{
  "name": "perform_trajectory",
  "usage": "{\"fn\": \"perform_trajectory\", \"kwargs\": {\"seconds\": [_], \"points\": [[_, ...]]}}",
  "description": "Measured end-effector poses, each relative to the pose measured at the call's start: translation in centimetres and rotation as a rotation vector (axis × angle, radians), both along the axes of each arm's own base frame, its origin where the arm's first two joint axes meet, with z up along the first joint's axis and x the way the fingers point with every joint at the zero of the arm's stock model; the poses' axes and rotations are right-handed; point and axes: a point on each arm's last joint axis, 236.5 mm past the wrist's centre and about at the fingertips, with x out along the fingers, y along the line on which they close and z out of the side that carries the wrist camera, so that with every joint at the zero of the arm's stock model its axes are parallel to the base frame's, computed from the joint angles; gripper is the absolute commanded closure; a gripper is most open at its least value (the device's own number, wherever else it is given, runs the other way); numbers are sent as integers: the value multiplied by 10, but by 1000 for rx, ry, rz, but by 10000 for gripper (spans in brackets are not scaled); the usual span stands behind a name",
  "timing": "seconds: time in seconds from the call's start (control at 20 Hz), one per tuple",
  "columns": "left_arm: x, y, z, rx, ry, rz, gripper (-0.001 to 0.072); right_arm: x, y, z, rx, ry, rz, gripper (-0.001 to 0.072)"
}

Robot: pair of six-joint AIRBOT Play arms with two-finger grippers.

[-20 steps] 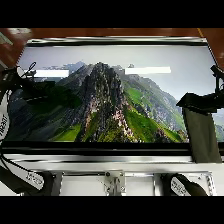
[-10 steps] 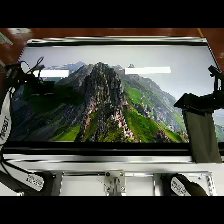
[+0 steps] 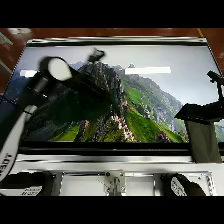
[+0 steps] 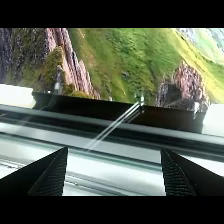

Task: Fold the shirts.

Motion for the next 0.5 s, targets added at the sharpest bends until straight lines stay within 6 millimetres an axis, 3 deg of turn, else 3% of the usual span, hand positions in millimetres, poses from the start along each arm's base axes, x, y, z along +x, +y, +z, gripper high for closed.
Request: {"fn": "perform_trajectory", "kwargs": {"seconds": [0.1, 0.15, 0.2, 0.25, 0.35, 0.45, 0.5], "points": [[-36, -65, -17, -62, 20, -75, 668, -1, -2, 2, -13, -10, -10, 24], [-52, -92, -26, -92, 39, -99, 490, 1, -5, 2, -26, -21, -18, 24], [-65, -113, -36, -117, 63, -112, 193, 4, -8, 2, -36, -31, -25, 24], [-73, -126, -46, -127, 89, -116, 98, 6, -10, 2, -47, -37, -33, 24], [-70, -129, -57, -132, 146, -78, 98, 11, -15, -1, -60, -43, -49, 23], [-45, -103, -61, -112, 202, -8, 99, 19, -19, -7, -66, -42, -61, 23], [-28, -80, -59, -97, 223, 28, 99, 23, -21, -11, -67, -38, -66, 23]]}}
